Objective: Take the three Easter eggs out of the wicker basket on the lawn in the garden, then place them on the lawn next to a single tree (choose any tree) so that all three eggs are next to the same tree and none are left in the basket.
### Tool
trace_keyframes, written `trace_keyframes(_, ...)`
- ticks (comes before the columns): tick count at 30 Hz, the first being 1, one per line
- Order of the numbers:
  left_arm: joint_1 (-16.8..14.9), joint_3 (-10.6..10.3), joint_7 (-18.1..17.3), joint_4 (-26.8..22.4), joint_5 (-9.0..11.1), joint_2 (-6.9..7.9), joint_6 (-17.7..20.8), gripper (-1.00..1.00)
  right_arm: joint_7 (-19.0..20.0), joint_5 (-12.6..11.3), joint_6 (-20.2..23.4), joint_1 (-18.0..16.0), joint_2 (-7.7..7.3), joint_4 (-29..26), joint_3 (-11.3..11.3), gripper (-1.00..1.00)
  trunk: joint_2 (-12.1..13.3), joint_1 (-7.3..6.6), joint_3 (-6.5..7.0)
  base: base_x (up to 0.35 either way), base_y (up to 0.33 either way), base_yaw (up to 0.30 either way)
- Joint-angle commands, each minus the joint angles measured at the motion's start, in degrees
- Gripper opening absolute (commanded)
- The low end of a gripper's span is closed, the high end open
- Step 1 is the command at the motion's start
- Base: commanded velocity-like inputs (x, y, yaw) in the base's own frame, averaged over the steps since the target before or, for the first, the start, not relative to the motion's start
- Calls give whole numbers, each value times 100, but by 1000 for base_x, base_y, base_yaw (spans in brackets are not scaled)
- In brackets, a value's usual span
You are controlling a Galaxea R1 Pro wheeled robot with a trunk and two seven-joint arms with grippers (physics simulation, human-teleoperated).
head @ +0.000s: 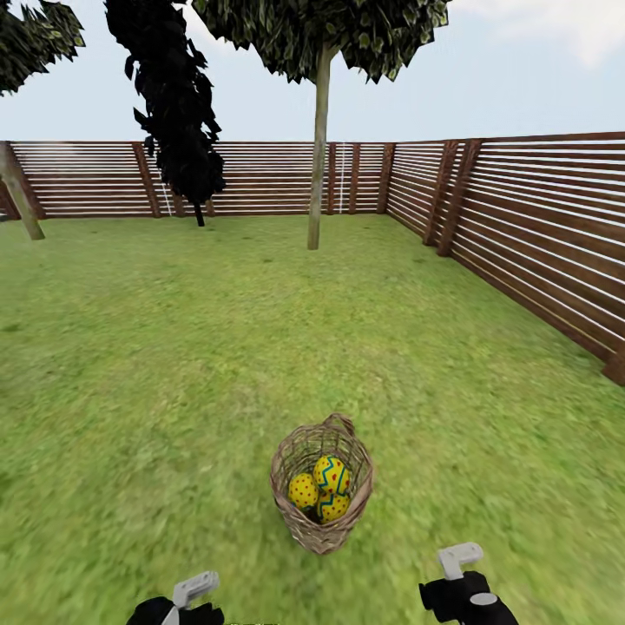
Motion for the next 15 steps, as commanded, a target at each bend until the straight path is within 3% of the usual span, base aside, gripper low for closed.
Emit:
trace_keyframes(1,-2,18,8,-10,43,-5,35,100,5,53,32,-2,-6,-6,18,100,-3,0,-5,0,-331,270)
trace_keyframes(15,-2,23,6,-1,43,-13,27,100,9,61,25,-2,-6,118,36,100,-3,0,-5,0,-335,272)
